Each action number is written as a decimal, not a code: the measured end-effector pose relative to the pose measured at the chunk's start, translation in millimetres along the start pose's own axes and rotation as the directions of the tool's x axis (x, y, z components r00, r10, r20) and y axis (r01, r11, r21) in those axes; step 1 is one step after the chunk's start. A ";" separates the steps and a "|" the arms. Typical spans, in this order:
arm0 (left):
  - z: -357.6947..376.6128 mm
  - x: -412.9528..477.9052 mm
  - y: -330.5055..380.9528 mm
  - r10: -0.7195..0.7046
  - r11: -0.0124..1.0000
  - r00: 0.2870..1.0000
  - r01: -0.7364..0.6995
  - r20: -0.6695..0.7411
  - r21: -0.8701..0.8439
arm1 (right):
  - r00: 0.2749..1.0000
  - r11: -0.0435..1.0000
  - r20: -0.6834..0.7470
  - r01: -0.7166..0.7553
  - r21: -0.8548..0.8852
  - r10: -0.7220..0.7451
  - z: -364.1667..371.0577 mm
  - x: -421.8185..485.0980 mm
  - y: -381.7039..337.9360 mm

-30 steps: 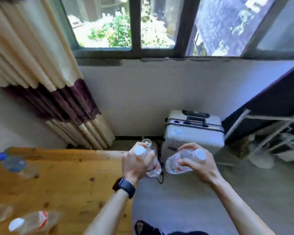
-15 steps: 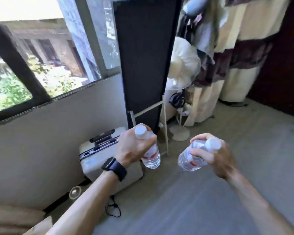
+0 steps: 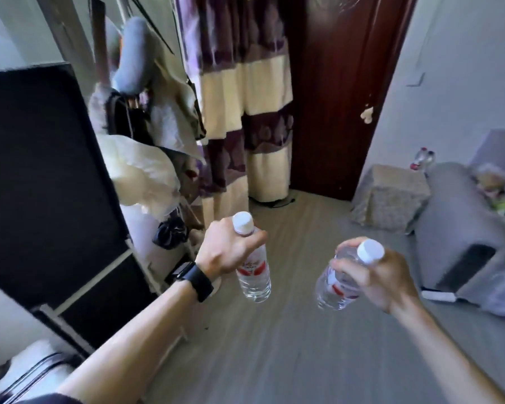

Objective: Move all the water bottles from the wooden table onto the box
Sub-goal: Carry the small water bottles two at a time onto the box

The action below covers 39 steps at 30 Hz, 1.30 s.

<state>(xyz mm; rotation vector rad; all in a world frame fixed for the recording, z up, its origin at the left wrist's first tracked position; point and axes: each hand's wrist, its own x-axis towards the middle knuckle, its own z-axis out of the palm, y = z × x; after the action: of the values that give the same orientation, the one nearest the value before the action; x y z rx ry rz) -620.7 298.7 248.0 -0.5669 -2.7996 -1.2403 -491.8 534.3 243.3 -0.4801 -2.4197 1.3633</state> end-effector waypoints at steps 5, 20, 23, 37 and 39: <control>51.0 124.5 46.9 0.127 0.992 0.988 -0.127 0.087 -0.004 | 0.978 0.994 -0.206 -0.064 -0.087 0.045 -53.9 86.1 17.9; 267.3 363.4 137.2 0.330 0.942 0.865 -0.329 0.379 -0.068 | 0.864 0.977 -0.478 -0.208 -0.050 0.159 -152.5 292.3 139.5; 307.7 416.2 156.7 0.314 0.938 0.853 -0.346 0.417 0.001 | 0.875 0.974 -0.445 -0.227 -0.028 0.191 -170.2 353.2 168.5; 454.4 660.2 180.5 0.119 0.988 0.902 -0.151 0.415 0.045 | 0.912 0.960 -0.318 -0.281 -0.022 0.260 -239.2 629.1 277.6; 479.8 698.2 179.6 0.105 0.989 0.897 -0.140 0.430 0.050 | 0.902 0.954 -0.331 -0.300 -0.021 0.276 -243.5 669.0 291.2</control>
<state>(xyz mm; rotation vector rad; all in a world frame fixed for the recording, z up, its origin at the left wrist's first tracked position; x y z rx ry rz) -1153.9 976.2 166.8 -1.1151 -3.0737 -1.0836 -944.6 1153.5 186.8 -1.0326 -2.1905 1.1928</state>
